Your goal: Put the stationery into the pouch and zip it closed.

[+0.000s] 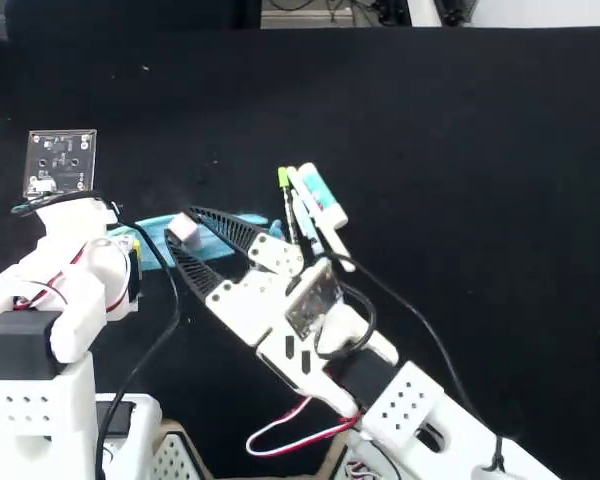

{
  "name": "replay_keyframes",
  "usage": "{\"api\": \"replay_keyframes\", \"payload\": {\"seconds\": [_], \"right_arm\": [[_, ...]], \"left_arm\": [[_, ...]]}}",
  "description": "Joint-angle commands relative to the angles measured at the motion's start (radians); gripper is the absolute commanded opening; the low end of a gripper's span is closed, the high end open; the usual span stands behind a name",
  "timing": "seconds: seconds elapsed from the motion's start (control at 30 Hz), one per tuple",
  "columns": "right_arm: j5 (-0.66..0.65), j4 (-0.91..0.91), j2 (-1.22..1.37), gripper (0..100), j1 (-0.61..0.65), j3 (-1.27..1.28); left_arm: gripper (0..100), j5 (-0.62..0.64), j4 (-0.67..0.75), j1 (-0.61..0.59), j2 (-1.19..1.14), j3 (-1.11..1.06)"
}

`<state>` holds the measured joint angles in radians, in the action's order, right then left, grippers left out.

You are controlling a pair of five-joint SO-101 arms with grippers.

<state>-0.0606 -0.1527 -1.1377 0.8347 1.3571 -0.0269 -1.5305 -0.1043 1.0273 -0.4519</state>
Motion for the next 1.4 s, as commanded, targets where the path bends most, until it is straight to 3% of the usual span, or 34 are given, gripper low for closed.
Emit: {"api": "replay_keyframes", "payload": {"seconds": [0.0, 0.13, 0.3, 0.6, 0.83, 1.03, 1.37], "right_arm": [[0.0, -0.011, -0.051, 1.1, -0.018, 0.028], [0.008, 0.13, -0.087, 3.9, -0.018, -0.004], [0.008, 0.454, -0.085, 20.8, 0.02, -0.202], [0.002, 0.888, -0.085, 19.8, 0.046, -0.604], [0.035, 1.062, -0.082, 19.8, -0.184, -0.825], [0.157, 1.088, -0.041, 19.8, -0.445, -0.78], [0.157, 1.096, 0.435, 19.8, -0.628, -0.773]], "left_arm": [[3, 0.005, 0.006, 0.002, -0.011, 0.001], [3, 0.005, 0.006, 0.002, -0.011, 0.001], [3, 0.005, 0.006, 0.002, -0.011, 0.001], [3, 0.005, 0.006, 0.002, -0.011, 0.001], [3, 0.005, 0.006, 0.002, -0.011, 0.001], [3, 0.005, 0.006, 0.002, -0.011, 0.001], [3, 0.005, 0.006, 0.002, -0.011, 0.001]]}}
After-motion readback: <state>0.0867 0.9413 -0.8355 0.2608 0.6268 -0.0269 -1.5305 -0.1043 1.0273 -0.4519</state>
